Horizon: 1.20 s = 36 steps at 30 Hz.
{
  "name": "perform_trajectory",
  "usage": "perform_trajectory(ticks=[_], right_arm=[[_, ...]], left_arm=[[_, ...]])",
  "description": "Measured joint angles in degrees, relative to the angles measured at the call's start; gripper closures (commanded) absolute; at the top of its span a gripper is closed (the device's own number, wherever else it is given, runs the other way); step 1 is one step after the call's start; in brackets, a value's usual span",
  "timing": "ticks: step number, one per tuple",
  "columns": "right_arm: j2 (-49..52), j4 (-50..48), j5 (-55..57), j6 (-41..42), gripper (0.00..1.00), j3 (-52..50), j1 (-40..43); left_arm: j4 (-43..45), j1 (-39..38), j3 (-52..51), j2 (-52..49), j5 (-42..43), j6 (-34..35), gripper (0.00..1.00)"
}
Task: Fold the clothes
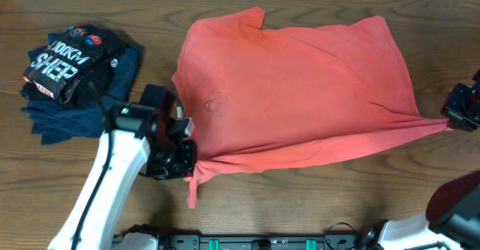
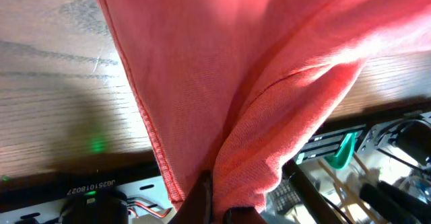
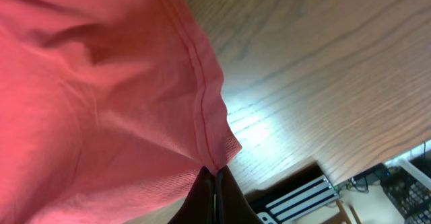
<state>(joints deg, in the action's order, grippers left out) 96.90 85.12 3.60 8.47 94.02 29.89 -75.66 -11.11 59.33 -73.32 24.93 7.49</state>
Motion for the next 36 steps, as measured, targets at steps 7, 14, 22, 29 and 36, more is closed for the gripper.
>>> perform_trajectory(ticks=[7,14,22,29,36], right_arm=[[-6.4,-2.2,-1.4,-1.1,0.99,-0.1,-0.4],[-1.3,-7.6,-2.6,-2.0,0.99,-0.2,-3.7],[8.7,-17.6,-3.1,-3.6,0.99,-0.2,-6.9],[15.9,-26.0,-3.4,-3.4,0.99,-0.3,-8.2],[19.8,-30.2,-3.6,-3.3,0.99,-0.3,-8.2]], left_arm=[[4.1,1.0,0.0,5.2,-1.7,3.1,0.94],[18.5,4.4,0.0,4.0,-4.8,7.9,0.94],[28.1,5.0,0.0,-6.1,-5.7,10.4,0.94],[36.1,5.0,0.0,-17.6,-5.9,10.7,0.94],[40.8,5.0,0.0,-24.4,-5.9,10.7,0.94]])
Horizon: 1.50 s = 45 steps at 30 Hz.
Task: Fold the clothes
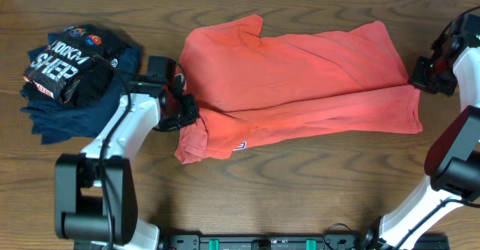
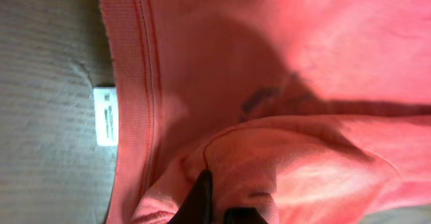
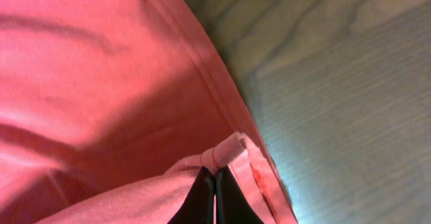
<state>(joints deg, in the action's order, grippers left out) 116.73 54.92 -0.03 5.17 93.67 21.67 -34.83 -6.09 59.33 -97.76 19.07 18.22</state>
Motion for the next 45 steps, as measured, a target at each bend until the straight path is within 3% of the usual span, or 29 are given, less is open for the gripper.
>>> perform_trajectory(ticks=[24,34,36,40,45], right_arm=[[1.2,-8.9,-9.7,-2.4,0.99,0.0,-0.1],[1.2,-12.7,-10.5,-3.0,0.69,0.0,-0.9],[1.2,-12.2,-10.5,-3.1,0.68,0.0,-0.9],[1.2,-7.6,-10.5,-3.3,0.69,0.0,-1.0],[1.2,-1.6,-10.0,-3.3,0.68,-0.4,-1.0]], left_arm=[[0.8,0.0,0.0,-3.1,-2.8,1.4,0.94],[0.5,0.0,0.0,-3.1,-2.8,1.5,0.94],[0.5,0.0,0.0,-3.1,-2.8,1.5,0.95],[0.6,0.0,0.0,-3.1,-2.8,1.3,0.83],[1.6,0.0,0.0,-3.1,-2.8,1.4,0.50]])
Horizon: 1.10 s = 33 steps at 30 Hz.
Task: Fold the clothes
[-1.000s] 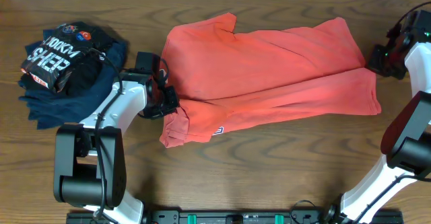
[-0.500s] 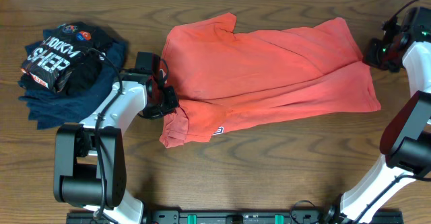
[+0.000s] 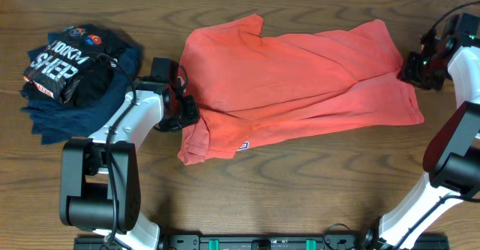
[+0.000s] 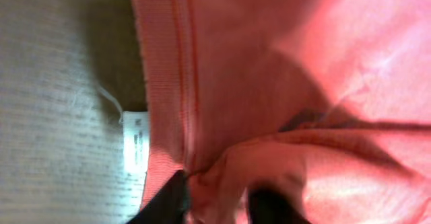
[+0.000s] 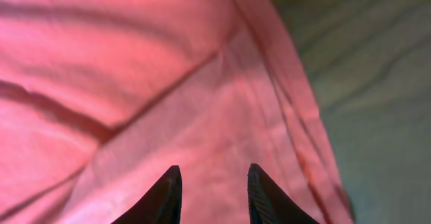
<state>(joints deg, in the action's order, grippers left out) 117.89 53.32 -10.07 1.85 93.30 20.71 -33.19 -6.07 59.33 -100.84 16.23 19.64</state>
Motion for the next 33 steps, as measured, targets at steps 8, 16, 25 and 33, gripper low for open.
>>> perform_trajectory(ticks=[8,16,25,33], right_arm=[[0.0,-7.0,0.9,0.0,0.73,-12.2,0.0],[-2.6,-16.5,0.9,0.0,0.73,-19.3,0.0],[-3.0,-17.3,0.9,0.0,0.73,-20.0,0.0],[-3.0,-17.3,0.9,0.0,0.74,-20.0,0.0]], left_arm=[[0.5,1.0,1.0,2.5,-0.1,0.3,0.42],[-0.2,0.8,1.4,11.8,-0.1,-0.4,0.36],[-6.2,-9.1,1.5,14.6,-0.1,-3.8,0.36],[-4.0,-19.0,-3.5,12.1,-0.1,-7.9,0.37]])
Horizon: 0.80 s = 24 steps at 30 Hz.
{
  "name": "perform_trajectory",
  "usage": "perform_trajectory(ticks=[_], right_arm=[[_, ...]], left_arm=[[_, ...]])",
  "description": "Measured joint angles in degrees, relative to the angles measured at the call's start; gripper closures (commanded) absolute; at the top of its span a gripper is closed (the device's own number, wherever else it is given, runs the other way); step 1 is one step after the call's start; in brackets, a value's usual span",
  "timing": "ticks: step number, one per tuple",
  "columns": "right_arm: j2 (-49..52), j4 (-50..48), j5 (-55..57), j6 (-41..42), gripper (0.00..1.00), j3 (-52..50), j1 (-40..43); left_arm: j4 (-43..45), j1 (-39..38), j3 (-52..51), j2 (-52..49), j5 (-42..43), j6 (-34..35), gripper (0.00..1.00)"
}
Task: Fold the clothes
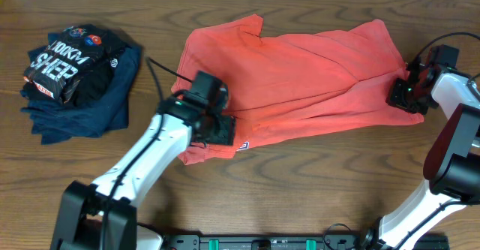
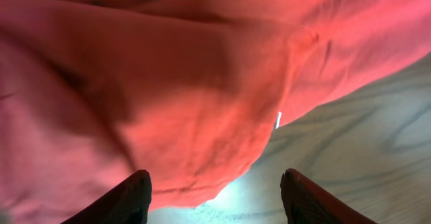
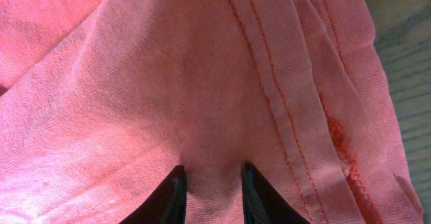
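The red T-shirt [image 1: 300, 77] lies folded lengthwise across the middle of the table, with its lower layer sticking out at the front left. My left gripper [image 1: 218, 124] hovers over that front-left part. Its jaws are wide open and hold nothing. In the left wrist view the left gripper [image 2: 219, 204] frames the shirt [image 2: 168, 83] edge, a small white tag [image 2: 279, 120] and bare wood. My right gripper [image 1: 405, 96] sits at the shirt's right hem. It is open, and the right gripper [image 3: 213, 197] has its tips down against the stitched fabric [image 3: 269, 83].
A pile of dark blue and black clothes [image 1: 75, 70] with white lettering lies at the far left. The wooden table [image 1: 315, 182] runs on in front of the shirt. The arm bases stand at the front edge.
My left gripper has moved from the collar at the shirt's left edge to over its front-left part, its jaws wider apart. My right gripper has moved down the right hem. The shirt lies as before.
At first both grippers were shut on the shirt's front corners, holding that edge taut near the table front. Then that edge lay folded back over the shirt, both still shut. Then both stood open with the shirt lying folded, and now they rest at new spots.
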<state>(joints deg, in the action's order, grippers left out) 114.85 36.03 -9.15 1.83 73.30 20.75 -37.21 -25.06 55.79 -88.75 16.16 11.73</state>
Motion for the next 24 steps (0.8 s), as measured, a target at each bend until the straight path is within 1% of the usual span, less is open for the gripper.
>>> perform_trajectory(ticks=[5,6,7,9,15,17,18,21,22,24], right_arm=[[0.0,0.0,0.0,0.0,0.74,0.0,0.0],[0.0,0.0,0.0,0.0,0.74,0.0,0.0],[0.0,0.0,0.0,0.0,0.74,0.0,0.0],[0.0,0.0,0.0,0.0,0.74,0.0,0.0],[0.0,0.0,0.0,0.0,0.74,0.0,0.0],[0.0,0.0,0.0,0.0,0.74,0.0,0.0],[0.0,0.0,0.1,0.0,0.74,0.0,0.0],[0.0,0.0,0.0,0.0,0.74,0.0,0.0],[0.0,0.0,0.0,0.0,0.74,0.0,0.0],[0.0,0.0,0.0,0.0,0.74,0.0,0.0]], left_arm=[[5.6,-3.3,-0.8,-2.3,-0.1,-2.4,0.38],[6.9,-3.8,-0.8,-2.8,-0.1,-2.7,0.39],[8.3,-4.3,-0.8,-3.5,-0.1,-2.9,0.43],[10.4,-5.3,-0.8,-4.9,-0.2,-3.2,0.44],[11.5,-8.1,-0.8,-10.8,-2.6,-3.9,0.44],[11.6,-8.3,-0.8,-11.5,-3.0,-4.0,0.50],[11.5,-8.3,-0.8,-11.5,-3.3,-4.2,0.56],[11.6,-8.3,-0.8,-11.5,-4.7,-4.1,0.86],[11.6,-8.3,-0.8,-11.5,-5.4,-4.3,0.94],[11.7,-8.4,-0.8,-11.5,-6.4,-4.3,0.94]])
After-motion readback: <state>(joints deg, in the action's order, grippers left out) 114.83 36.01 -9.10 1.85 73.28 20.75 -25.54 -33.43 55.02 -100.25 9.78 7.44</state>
